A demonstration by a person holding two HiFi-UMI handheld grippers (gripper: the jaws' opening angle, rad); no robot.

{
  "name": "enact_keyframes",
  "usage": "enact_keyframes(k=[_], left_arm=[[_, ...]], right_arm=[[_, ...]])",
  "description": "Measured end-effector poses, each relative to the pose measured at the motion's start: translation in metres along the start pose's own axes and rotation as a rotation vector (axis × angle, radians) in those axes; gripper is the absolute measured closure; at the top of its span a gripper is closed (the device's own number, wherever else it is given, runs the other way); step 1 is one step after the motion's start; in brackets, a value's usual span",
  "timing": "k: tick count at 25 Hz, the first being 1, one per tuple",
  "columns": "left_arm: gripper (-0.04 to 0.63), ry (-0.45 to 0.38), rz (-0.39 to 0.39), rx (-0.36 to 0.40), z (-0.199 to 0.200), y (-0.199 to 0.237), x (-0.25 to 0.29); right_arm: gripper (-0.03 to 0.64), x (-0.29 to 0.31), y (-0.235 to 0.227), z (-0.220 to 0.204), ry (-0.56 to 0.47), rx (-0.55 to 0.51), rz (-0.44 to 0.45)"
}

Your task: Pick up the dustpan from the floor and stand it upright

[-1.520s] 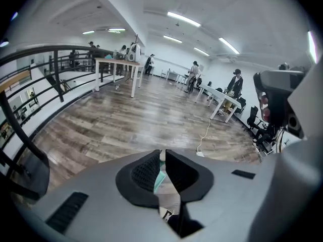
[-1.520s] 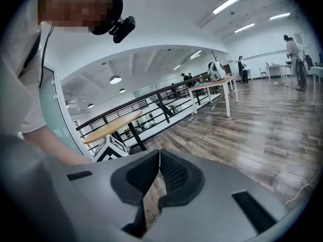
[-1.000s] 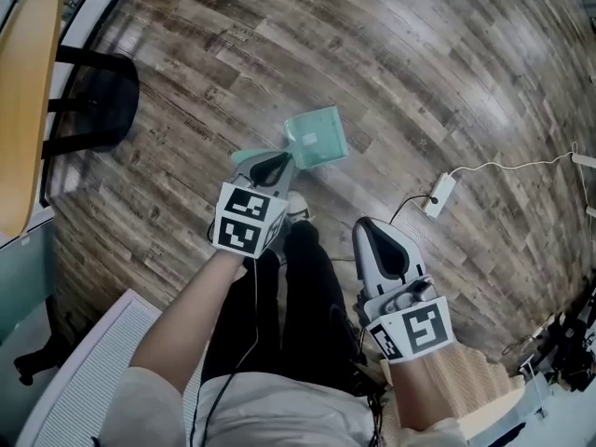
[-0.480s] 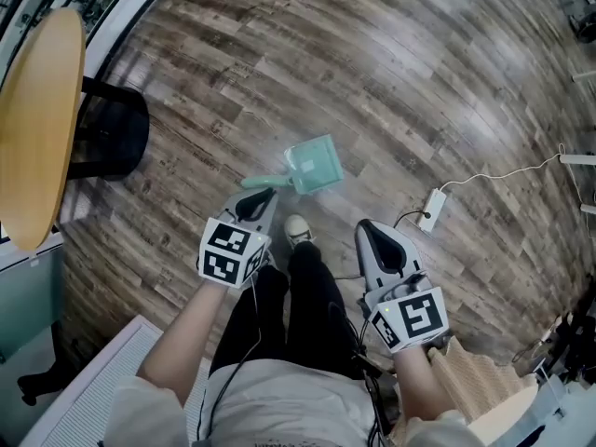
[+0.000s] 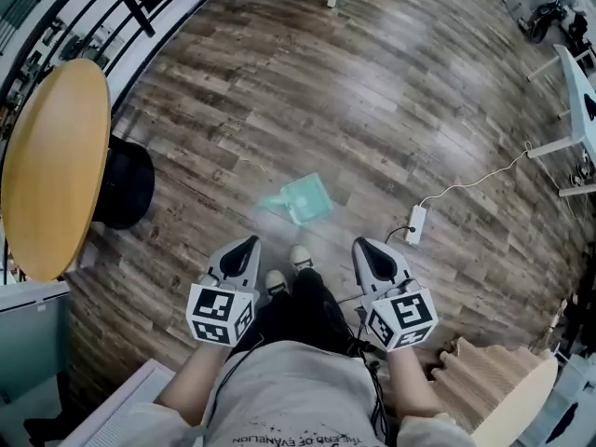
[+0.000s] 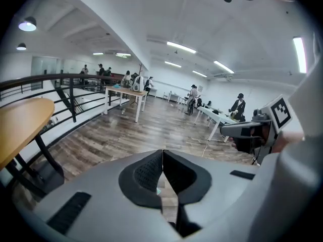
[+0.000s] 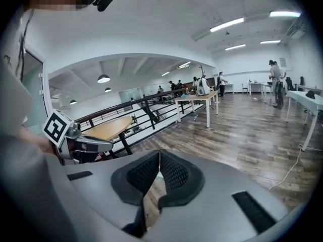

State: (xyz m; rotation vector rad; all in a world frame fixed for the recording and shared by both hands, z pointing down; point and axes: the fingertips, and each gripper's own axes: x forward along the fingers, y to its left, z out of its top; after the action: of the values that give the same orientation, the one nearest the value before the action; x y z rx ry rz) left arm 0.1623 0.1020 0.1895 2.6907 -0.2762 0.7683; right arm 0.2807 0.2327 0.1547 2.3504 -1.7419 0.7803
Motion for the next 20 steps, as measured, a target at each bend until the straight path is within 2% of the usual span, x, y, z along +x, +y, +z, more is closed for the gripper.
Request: enact_keyframes(k=[4, 7, 11, 20], left_arm=[[0.571, -0.050, -0.004, 0.019, 0.024, -0.015, -0.029], [0.571, -0.058, -0.009, 0.045, 0.029, -0.031, -0.041], [0.572, -0.075, -0.001, 0.040, 0.030, -0.047, -0.050], [0.571, -0.072, -0.011, 0.077, 0.029, -0.087, -0.041]], right_arm=[[0.591, -0.020, 0.019, 0.010, -0.004, 0.034, -0.042], [0.591, -0.027, 0.031, 0.008, 0.006, 0.032, -0.039], [0.591, -0.029, 0.040, 0.002, 0.026, 0.059, -0.022], [0.591, -0.059, 0.025, 0.006, 0.021, 0.047, -0.028]])
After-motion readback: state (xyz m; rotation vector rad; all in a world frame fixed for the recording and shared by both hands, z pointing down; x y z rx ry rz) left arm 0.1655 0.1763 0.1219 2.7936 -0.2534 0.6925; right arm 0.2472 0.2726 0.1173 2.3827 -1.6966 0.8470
